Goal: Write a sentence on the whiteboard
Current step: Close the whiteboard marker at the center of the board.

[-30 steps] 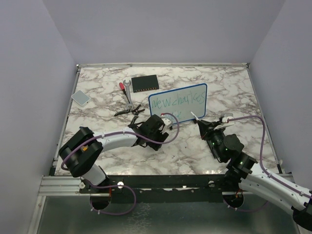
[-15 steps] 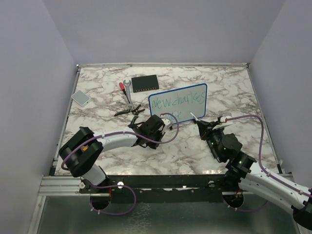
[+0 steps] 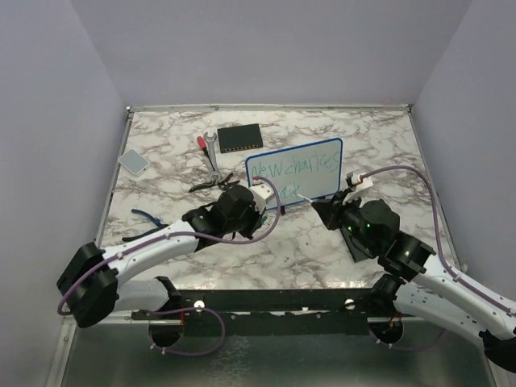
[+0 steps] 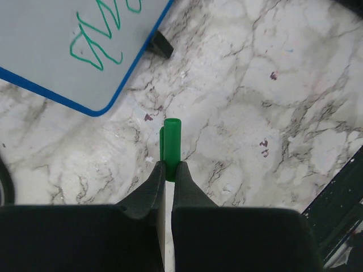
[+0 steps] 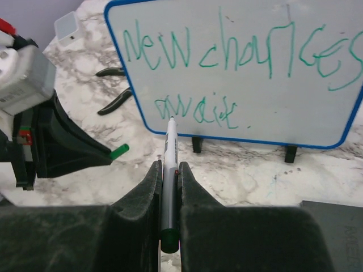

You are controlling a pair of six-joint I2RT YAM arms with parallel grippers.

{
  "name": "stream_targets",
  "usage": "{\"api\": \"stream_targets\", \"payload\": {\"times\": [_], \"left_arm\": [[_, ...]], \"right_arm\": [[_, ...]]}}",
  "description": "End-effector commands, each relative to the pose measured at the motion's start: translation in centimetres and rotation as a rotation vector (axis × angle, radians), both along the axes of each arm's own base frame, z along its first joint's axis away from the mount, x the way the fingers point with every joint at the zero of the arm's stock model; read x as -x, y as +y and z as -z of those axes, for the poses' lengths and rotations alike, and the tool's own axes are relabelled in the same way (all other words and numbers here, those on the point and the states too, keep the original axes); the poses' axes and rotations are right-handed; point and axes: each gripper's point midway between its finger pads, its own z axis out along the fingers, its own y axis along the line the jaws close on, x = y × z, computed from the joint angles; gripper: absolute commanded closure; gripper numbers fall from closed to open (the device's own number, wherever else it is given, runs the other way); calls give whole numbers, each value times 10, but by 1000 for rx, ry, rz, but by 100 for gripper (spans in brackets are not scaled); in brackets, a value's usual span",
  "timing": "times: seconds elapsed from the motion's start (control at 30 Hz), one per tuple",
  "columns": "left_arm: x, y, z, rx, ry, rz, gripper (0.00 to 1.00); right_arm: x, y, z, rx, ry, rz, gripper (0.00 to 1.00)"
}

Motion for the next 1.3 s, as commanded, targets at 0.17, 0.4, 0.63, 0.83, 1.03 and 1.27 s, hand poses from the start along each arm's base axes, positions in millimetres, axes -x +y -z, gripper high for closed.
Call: {"api": "stream_targets", "payload": {"times": [0.17, 0.4, 0.63, 0.83, 1.03, 1.27], "left_arm": [[22, 6, -66, 154, -187, 160, 100], [35, 10, -95, 230, -259, 213, 100], [53, -1, -101, 293, -220, 311, 100], [61, -6, -101, 313, -195, 355, 100], [65, -9, -101, 323, -180, 377, 100], [66, -10, -100, 325, -176, 383, 100]], "right_arm": [[38, 22, -27, 65, 238, -212, 99], [33, 28, -45, 24, 351, -356, 99], [32, 34, -49, -73, 416, -542, 99], [48, 41, -47, -102, 442, -645, 99], [55, 47, -43, -124, 468, -706, 99], [54, 48, -38, -115, 478, -717, 99]]}}
